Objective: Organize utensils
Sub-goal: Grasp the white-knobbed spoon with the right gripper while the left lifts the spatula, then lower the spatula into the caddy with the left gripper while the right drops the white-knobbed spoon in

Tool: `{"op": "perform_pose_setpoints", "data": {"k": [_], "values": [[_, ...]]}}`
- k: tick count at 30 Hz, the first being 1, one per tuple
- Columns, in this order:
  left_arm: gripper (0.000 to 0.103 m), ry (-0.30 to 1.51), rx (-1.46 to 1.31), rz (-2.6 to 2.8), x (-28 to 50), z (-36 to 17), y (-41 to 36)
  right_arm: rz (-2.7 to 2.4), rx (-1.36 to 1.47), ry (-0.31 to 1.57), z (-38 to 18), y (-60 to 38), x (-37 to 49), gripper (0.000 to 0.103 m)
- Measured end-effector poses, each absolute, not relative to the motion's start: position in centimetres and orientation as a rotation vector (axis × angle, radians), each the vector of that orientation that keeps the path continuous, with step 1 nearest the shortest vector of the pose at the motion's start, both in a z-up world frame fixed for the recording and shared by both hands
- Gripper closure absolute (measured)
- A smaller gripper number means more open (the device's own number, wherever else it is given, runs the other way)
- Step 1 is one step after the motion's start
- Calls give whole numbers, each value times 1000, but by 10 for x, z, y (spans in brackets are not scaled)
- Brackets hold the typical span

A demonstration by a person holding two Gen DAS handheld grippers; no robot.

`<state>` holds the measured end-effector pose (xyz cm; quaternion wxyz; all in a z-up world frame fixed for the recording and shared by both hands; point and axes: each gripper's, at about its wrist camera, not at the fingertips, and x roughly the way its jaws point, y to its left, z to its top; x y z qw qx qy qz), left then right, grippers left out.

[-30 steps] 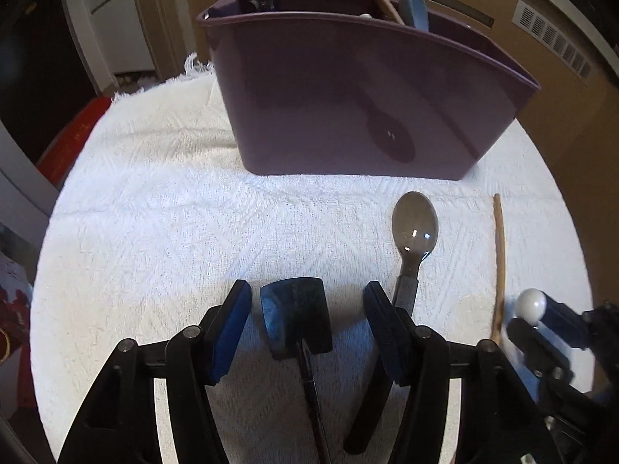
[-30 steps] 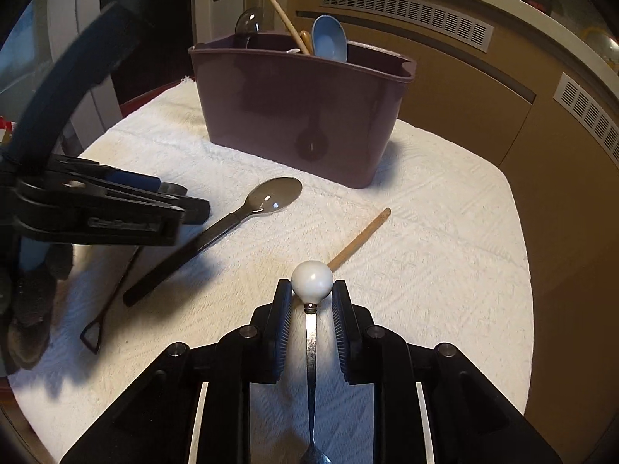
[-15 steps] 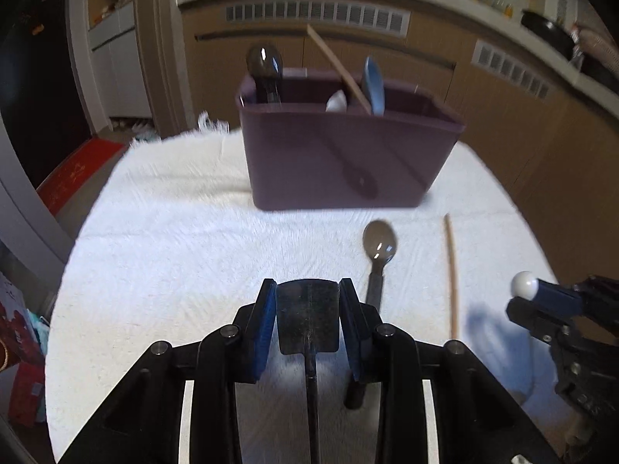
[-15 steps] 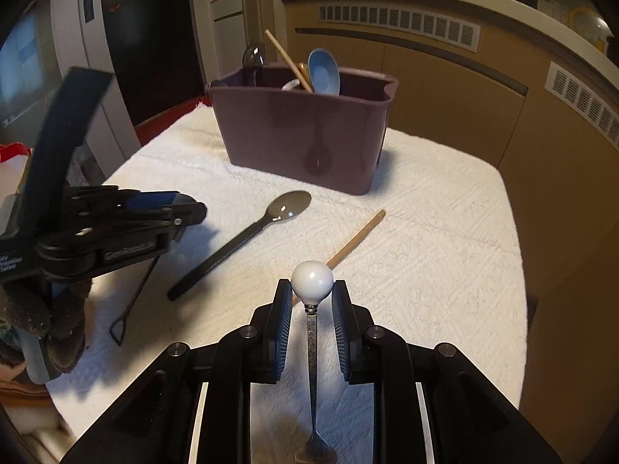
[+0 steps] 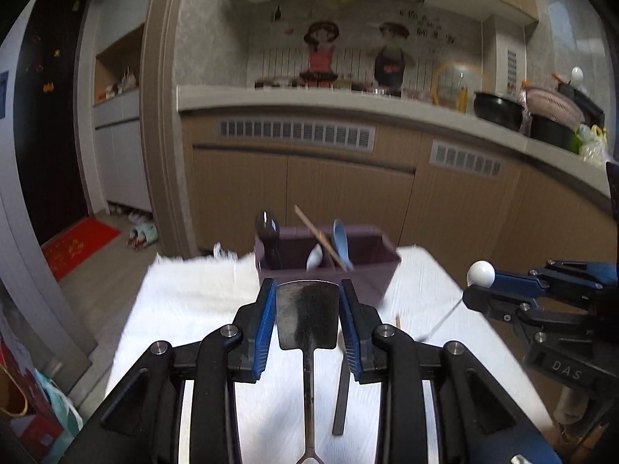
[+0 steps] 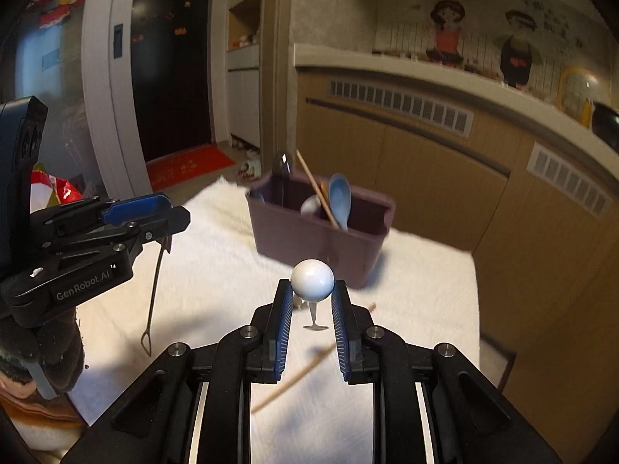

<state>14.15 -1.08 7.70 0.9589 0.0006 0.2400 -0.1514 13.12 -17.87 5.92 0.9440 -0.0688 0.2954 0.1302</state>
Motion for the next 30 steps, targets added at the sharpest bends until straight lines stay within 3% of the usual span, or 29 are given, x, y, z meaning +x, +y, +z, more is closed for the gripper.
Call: {"op": "perform_pose_setpoints", "data": {"k": [9,15,21,30], "values": [[74,312,-6,-311,194,156,-21,258,-165,485,141,-170,170,82],[74,254,-48,-330,238,175,-26,224,-172,458,163,-173,210,82],[74,275,-78,-372,282,162,-38,217,-147,502,143,-184,262,82],[74,454,-111,-361,345,79,-43,249,-82,669,66,-196,317,82]]}}
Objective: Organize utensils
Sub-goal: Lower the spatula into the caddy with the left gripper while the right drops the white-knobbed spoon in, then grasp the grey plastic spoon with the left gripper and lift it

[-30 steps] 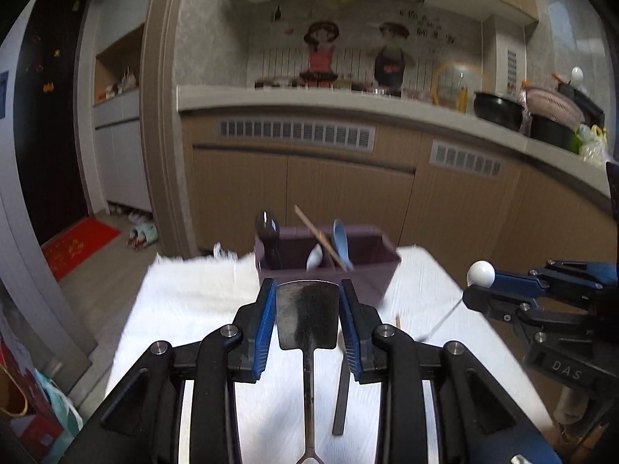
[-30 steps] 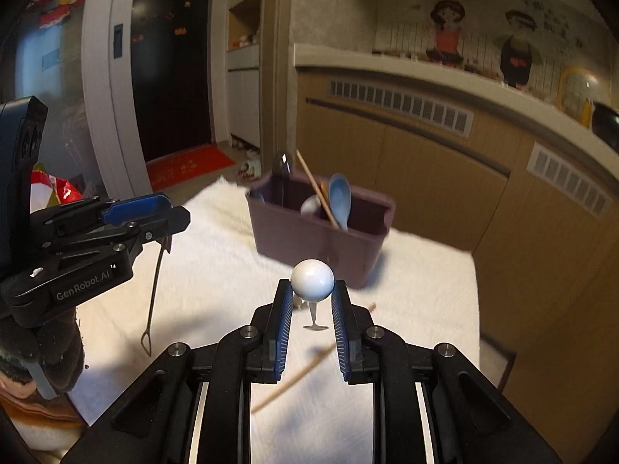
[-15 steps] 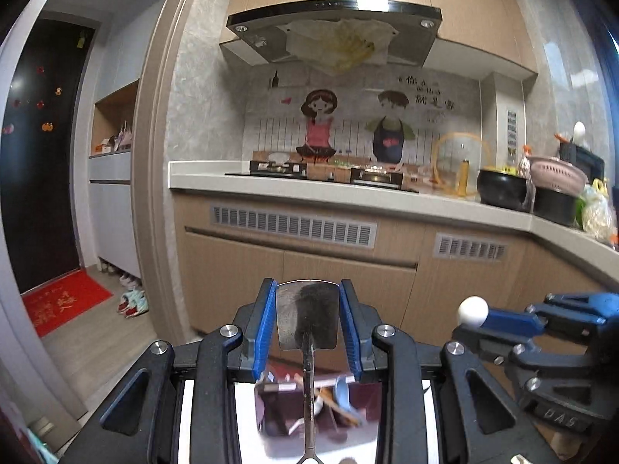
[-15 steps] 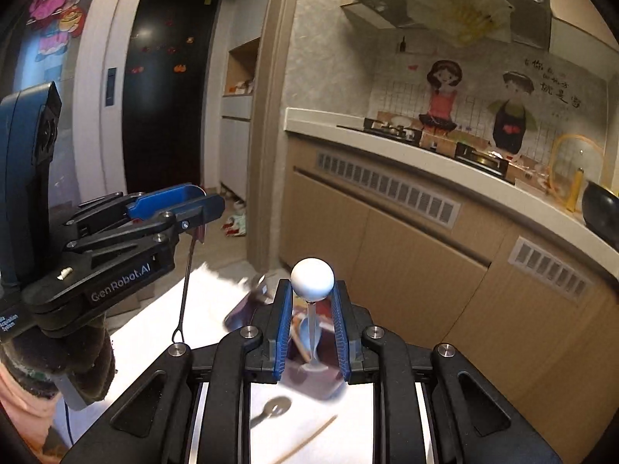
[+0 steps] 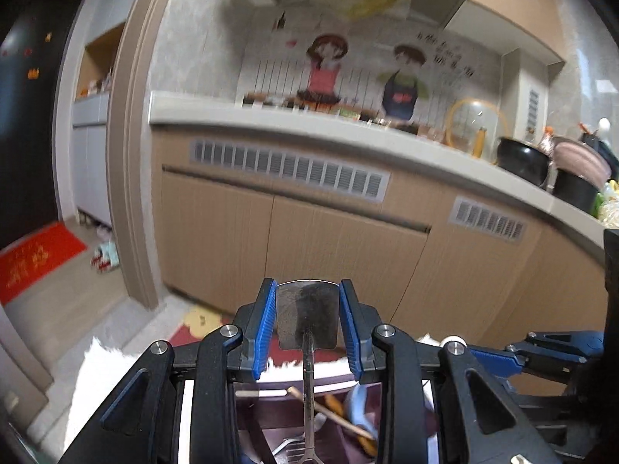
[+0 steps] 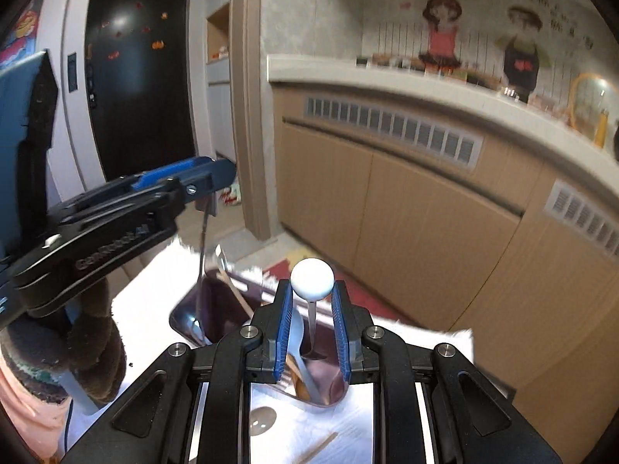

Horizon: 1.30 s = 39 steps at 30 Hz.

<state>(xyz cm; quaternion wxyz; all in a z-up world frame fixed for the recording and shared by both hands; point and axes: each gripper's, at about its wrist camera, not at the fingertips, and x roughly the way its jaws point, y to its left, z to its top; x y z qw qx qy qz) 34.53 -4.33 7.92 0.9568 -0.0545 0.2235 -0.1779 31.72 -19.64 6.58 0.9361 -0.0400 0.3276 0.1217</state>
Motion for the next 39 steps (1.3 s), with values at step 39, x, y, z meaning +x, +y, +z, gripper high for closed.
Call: {"op": "perform_pose_setpoints", "data": {"k": [39], "values": [[43,877,174,-634,247,-34,-92,100,15,867,-45,-246,219,52]]}}
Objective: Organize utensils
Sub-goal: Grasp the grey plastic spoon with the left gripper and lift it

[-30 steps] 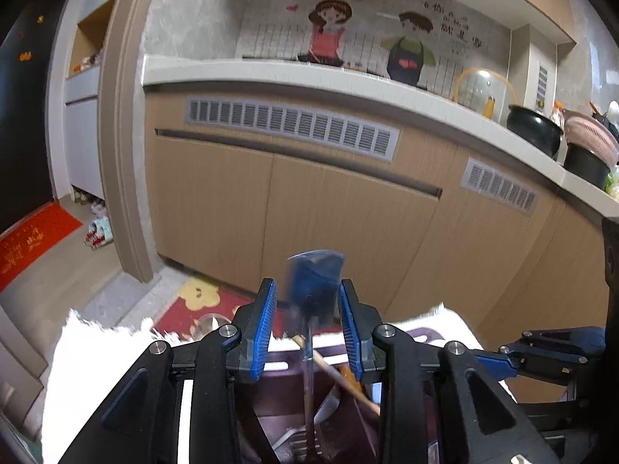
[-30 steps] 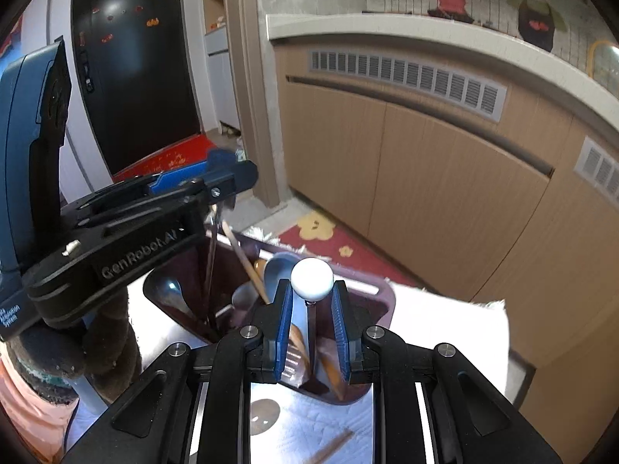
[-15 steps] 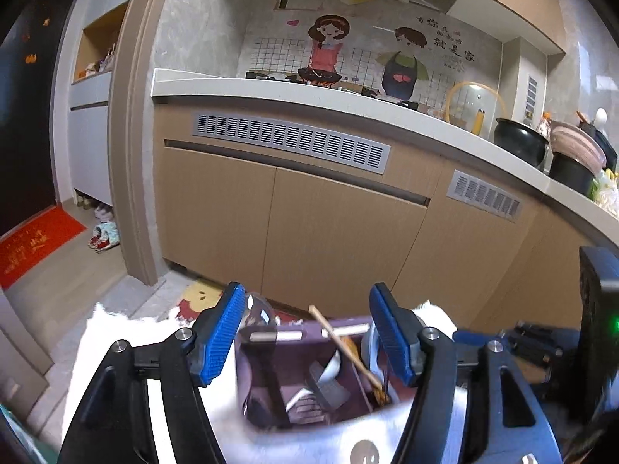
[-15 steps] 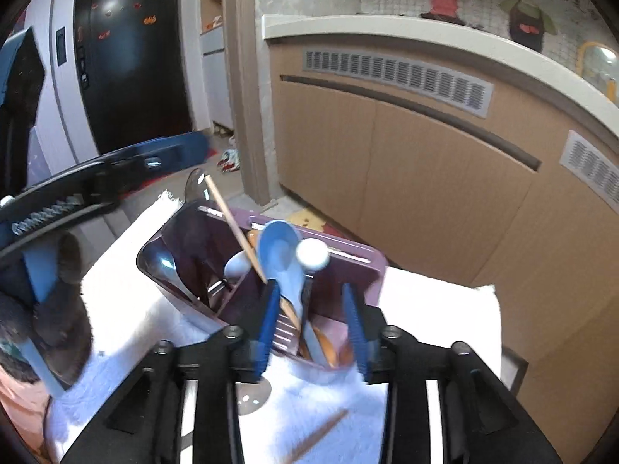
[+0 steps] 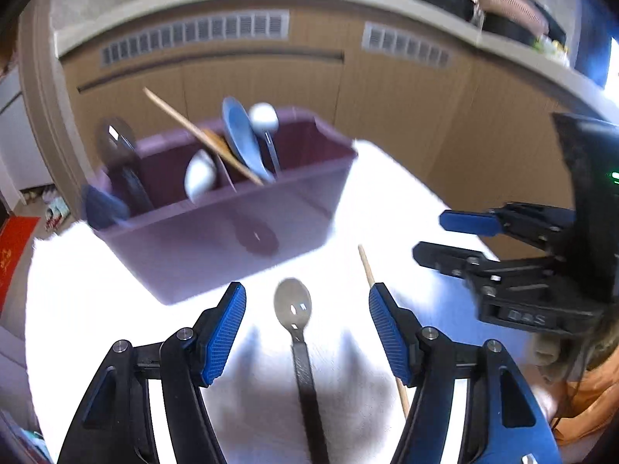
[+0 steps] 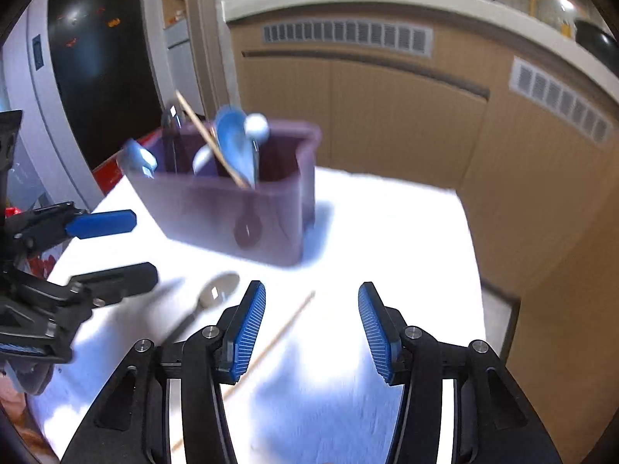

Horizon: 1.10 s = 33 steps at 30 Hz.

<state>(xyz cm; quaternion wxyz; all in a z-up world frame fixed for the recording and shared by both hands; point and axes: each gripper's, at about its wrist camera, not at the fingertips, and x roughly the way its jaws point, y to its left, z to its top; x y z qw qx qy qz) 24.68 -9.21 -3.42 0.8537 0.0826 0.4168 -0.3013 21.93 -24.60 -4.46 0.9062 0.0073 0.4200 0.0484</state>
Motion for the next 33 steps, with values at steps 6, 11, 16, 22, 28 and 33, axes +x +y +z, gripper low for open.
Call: {"op": "perform_pose_setpoints", "data": {"k": [6,11,16,22,28,33], "values": [[56,993,178,-569,265,-67,-111,80,39,868,-62,-260,195,52],[62,1026,205,-499,277,-82,-119,74,48,865,-67,-268,185,52],[64,1036,217,-476,283,-88,-124,73,67,868,-69,-271,187,51],[65,1029,233,-475,284,-88,-128,79,57,878,-72,-266,188,51],[74,974,242,-455,264,-87,-121,78,41,882,-69,-258,185,51],[74,922,156,-431,240,-66,-86,81,29,894,-68,-249,185,51]]}}
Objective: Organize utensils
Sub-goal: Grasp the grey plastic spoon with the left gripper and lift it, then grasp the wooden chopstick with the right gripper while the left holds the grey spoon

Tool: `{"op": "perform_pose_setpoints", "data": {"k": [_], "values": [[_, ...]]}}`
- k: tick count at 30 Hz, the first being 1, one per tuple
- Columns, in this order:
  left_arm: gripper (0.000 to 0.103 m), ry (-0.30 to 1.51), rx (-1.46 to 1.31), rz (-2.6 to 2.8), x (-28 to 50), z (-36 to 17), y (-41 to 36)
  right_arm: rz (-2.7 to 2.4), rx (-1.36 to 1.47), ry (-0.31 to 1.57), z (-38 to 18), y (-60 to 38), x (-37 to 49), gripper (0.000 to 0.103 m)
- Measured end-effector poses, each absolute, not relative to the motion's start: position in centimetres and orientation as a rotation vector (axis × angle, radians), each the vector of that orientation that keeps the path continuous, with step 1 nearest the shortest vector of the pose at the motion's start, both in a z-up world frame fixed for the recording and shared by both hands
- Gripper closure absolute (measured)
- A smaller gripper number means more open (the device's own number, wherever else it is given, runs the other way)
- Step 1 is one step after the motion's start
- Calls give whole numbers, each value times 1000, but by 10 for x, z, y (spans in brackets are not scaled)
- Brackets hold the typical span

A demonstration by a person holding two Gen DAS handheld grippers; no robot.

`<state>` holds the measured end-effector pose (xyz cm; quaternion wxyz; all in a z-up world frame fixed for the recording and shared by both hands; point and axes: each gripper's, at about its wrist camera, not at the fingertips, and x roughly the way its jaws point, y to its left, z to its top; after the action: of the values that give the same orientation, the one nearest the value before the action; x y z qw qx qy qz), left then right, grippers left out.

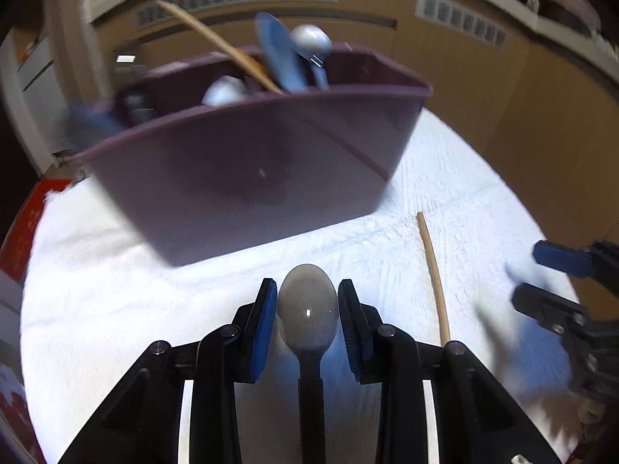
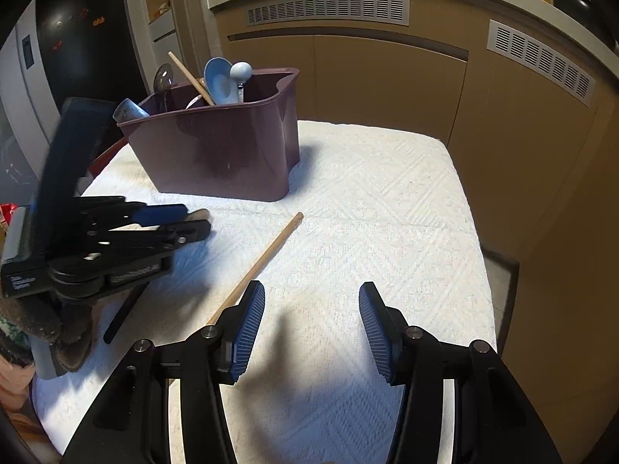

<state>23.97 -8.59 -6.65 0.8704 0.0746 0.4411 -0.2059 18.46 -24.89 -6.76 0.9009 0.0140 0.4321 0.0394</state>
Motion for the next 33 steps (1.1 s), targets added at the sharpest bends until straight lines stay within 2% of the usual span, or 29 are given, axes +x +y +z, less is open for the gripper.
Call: {"op": "perform_pose_setpoints", "data": {"k": [8,10,11,28,30,31,33], "values": [[74,833,39,-332,205,-40,-5,105,36,926,-69,-229,203,54],[74,822,-1,-319,198,-37,13,102,40,941,-71,-225,212,67],[74,817,-16,-313,203,-37,18,101,38,947,-73,-222,217,68],[73,795,-99,-314,194,-34,47,-55,50,1011,-103,-196,255,69],[73,796,-97,-311,194,-34,47,-61,33,999,-103,-195,254,76],[73,798,-96,-310,194,-35,46,-54,22,998,-102,-194,253,87],[73,800,-92,-307,194,-34,44,-43,4,999,-101,-190,251,92]]}}
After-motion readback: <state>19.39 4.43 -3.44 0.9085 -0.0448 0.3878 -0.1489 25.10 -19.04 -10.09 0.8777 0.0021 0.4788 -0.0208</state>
